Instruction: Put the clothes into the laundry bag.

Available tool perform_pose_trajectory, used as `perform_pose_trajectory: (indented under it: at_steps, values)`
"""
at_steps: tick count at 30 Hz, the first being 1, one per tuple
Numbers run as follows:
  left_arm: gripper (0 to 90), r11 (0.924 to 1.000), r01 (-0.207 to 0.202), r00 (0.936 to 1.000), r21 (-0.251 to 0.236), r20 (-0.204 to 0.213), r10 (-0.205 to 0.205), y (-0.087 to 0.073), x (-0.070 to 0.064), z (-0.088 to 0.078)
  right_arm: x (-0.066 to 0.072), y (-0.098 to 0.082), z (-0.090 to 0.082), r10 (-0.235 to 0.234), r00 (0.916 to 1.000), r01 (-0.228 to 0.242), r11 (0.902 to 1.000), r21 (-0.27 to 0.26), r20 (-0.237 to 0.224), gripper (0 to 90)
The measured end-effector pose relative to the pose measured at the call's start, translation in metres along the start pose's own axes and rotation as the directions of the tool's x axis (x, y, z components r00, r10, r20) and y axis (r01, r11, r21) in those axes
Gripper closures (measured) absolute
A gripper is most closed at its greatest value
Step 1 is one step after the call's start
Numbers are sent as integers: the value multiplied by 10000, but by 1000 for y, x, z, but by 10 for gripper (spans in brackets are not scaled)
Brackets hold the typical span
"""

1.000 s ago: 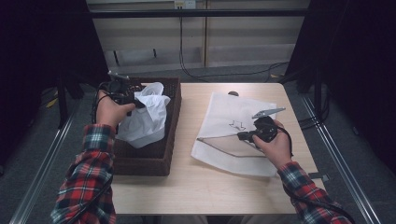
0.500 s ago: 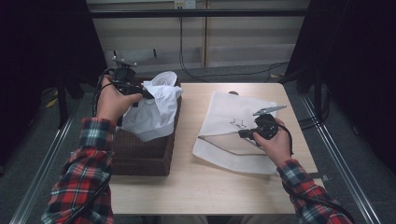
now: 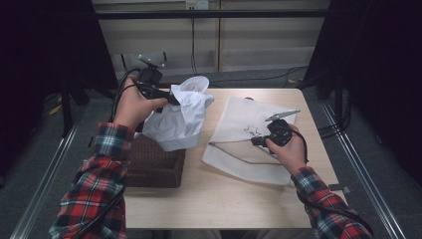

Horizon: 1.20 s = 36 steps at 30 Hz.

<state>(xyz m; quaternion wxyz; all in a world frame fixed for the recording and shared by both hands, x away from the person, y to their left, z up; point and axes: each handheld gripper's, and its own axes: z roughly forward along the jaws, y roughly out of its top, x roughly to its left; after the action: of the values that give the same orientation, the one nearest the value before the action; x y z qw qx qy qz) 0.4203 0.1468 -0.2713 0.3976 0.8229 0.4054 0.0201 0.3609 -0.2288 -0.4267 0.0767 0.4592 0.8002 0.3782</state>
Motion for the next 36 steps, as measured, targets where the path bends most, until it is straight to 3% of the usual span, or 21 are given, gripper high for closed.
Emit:
perform_pose_trajectory:
  at_steps: [8,14,17,20,24,25,26,28,30,34,36]
  values:
    - [839,9987,-434,9983,258,394,423,1,-14,4,-3,2,3,161,9998,-162,9999,-48,-134,899]
    - [839,9947,-979,9912,304,927,947,3,-36,8,-4,3,5,256,9996,-256,9997,57,-119,899]
    - [839,9909,-1303,9850,338,1185,1255,3,-49,13,-4,4,5,252,9996,-252,9997,1,-143,899]
    - [839,9818,-1834,9737,501,1464,1745,1,-61,19,-3,5,5,260,9996,-260,9997,19,-106,899]
    - [839,9737,-2198,9610,597,1847,2057,-6,-75,32,-4,6,4,239,9996,-239,9997,3,-118,899]
    - [839,9749,-2150,9610,577,1905,2007,-8,-78,36,-4,7,4,268,9996,-267,9996,26,-114,899]
    - [839,9699,-2336,9559,682,1989,2163,-10,-80,40,-4,7,4,278,9996,-277,9996,12,-114,899]
    - [838,9690,-2364,9518,712,2174,2163,-14,-86,48,-5,7,3,307,9995,-307,9995,-34,-109,899]
    - [839,9636,-2530,9467,867,2273,2281,-16,-88,53,-6,8,1,352,9993,-352,9994,-29,-117,899]
    - [839,9660,-2450,9432,820,2508,2179,-24,-92,64,-8,9,0,370,9993,-370,9993,-32,-91,899]
    - [839,9601,-2630,9373,950,2609,2309,-27,-94,69,-9,8,0,369,9993,-369,9993,-29,-31,899]
